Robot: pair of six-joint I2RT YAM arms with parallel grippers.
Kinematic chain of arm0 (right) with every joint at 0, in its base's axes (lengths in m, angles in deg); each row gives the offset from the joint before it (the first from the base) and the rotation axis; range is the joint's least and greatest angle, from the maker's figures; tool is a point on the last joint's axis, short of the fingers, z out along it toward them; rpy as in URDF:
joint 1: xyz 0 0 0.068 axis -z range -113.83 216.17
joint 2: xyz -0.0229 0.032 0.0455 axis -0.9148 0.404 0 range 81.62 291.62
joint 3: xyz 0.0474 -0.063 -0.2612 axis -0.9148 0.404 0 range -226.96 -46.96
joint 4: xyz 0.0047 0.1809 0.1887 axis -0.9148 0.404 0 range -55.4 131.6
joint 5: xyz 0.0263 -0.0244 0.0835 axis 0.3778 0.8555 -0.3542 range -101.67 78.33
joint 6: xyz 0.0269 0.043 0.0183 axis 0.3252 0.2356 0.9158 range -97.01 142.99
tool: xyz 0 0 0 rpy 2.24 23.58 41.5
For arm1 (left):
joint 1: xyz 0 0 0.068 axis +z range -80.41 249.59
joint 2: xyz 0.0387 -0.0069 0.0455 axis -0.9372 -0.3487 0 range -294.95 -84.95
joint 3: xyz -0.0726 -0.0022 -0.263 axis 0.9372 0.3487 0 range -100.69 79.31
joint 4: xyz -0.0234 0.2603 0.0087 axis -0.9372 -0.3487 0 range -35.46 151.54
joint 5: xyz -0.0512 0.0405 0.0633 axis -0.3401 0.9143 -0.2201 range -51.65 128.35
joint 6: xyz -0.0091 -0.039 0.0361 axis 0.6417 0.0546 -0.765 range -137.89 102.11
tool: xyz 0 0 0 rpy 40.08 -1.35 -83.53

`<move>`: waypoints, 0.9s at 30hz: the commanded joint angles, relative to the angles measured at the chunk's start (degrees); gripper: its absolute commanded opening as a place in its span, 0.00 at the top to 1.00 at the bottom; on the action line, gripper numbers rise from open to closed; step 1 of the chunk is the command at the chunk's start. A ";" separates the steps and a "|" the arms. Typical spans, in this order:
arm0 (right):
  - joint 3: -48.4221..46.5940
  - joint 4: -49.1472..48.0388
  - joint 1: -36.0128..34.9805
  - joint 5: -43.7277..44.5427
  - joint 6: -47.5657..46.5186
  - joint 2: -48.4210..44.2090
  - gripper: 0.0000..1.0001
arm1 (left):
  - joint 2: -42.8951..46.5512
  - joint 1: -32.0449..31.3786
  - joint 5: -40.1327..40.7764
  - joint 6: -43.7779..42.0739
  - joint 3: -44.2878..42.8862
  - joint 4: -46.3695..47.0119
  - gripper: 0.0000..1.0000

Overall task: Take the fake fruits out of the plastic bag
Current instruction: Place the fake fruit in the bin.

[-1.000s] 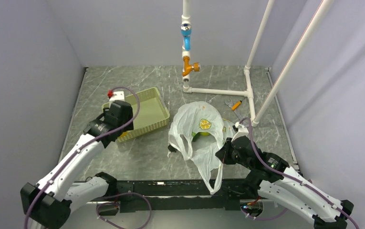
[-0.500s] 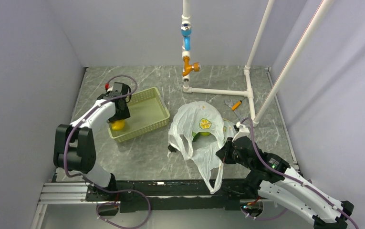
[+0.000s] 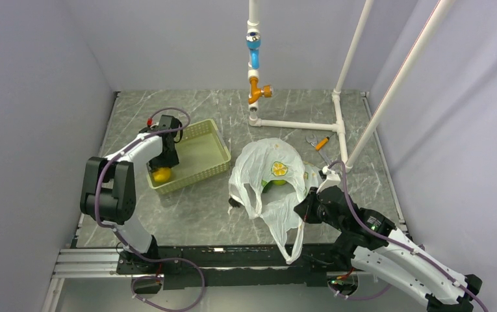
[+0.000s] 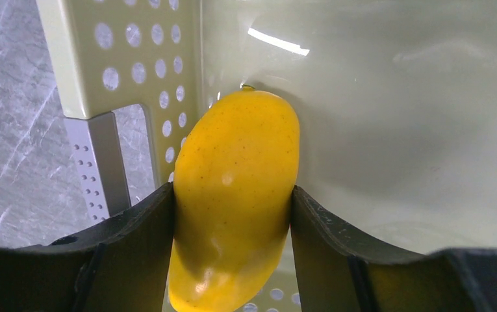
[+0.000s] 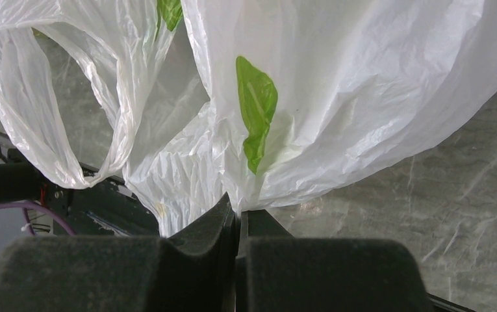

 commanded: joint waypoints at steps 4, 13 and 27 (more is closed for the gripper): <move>-1.24 -2.44 -0.05 0.86 -0.39 -1.33 0.97 | 1.76 -0.27 -0.97 0.99 -1.74 -0.72 0.35; -1.45 -2.35 -0.10 0.56 -0.55 -1.19 0.97 | 6.10 -0.28 -4.87 -1.52 -4.85 -3.80 0.18; -1.12 -3.23 -0.06 -0.02 -0.97 0.02 0.97 | 45.29 -7.96 -56.42 11.29 26.56 32.74 0.18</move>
